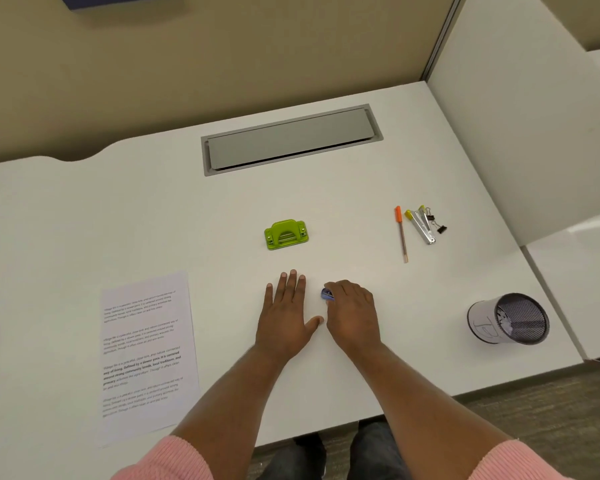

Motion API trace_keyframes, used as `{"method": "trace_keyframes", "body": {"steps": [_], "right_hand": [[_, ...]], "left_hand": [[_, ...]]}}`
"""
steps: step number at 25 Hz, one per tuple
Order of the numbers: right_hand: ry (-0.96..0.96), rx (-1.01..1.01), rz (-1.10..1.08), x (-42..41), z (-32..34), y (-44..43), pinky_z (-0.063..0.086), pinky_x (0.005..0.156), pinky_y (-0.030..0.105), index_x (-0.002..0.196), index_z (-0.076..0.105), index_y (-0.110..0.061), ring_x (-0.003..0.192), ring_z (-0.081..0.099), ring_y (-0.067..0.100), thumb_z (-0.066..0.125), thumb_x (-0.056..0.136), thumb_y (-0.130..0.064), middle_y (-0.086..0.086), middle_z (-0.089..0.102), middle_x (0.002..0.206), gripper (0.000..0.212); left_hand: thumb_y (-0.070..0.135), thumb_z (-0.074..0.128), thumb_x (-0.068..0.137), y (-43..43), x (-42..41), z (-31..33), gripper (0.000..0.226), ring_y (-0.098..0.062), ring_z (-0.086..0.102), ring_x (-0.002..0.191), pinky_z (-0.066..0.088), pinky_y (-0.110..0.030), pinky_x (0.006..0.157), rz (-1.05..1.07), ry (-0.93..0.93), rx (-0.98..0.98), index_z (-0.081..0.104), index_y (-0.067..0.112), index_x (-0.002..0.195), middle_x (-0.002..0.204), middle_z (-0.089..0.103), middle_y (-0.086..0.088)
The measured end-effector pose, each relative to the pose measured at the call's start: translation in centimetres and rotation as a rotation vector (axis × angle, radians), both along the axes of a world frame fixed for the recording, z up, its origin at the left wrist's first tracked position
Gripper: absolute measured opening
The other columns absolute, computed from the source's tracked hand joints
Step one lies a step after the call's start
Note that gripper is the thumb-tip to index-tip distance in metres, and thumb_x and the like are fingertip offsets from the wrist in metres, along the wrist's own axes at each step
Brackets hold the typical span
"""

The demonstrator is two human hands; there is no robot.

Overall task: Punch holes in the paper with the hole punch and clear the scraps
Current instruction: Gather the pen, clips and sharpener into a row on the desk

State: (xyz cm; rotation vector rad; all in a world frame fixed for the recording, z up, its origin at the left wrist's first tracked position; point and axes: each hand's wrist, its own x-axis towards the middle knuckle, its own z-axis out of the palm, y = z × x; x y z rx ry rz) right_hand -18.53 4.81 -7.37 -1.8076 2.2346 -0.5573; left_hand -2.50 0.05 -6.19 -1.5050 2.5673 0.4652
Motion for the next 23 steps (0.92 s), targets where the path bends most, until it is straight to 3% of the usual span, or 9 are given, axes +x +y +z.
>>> {"method": "trace_keyframes", "body": {"steps": [4,12,19,23], "right_hand": [[0.004,0.005,-0.073,-3.0,0.5,-0.4,0.042,0.097,0.034,0.125,0.065,-0.016,0.106,0.064,0.019,0.069,0.079,-0.008,-0.003,0.069,0.113,0.048],[0.037,-0.054,-0.264,-9.9,0.1,-0.5,0.044,0.098,0.035,0.126,0.063,-0.018,0.108,0.063,0.018,0.067,0.082,-0.007,-0.003,0.068,0.115,0.046],[-0.012,-0.097,-0.574,-15.2,-1.0,-1.1,0.039,0.084,0.037,0.1,0.062,-0.023,0.086,0.06,0.022,0.066,0.092,-0.019,-0.007,0.063,0.094,0.009],[-0.027,-0.078,-0.584,-16.3,-1.5,-1.6,0.039,0.083,0.04,0.097,0.064,-0.021,0.09,0.059,0.024,0.071,0.088,-0.02,-0.004,0.063,0.099,0.011]], "left_hand": [[0.057,0.035,0.1,-1.1,-3.5,-0.5,0.08,-0.02,-0.01,0.155,0.002,-0.041,0.127,-0.056,0.112,0.033,0.001,0.016,0.16,0.168,-0.009,-0.004],[0.059,0.018,0.099,-2.4,-13.0,-3.2,0.076,-0.019,-0.009,0.155,0.005,-0.042,0.126,-0.138,0.232,-0.009,0.006,0.015,0.16,0.168,-0.004,-0.004],[0.058,0.034,0.101,-2.2,-14.7,-4.7,0.077,-0.024,0.0,0.156,0.01,-0.047,0.126,-0.138,0.229,-0.124,0.016,0.01,0.159,0.168,0.008,-0.009],[0.057,0.035,0.101,-2.3,-14.7,-4.6,0.078,-0.023,0.0,0.156,0.011,-0.047,0.126,-0.134,0.218,-0.128,0.015,0.01,0.159,0.168,0.007,-0.008]]}}
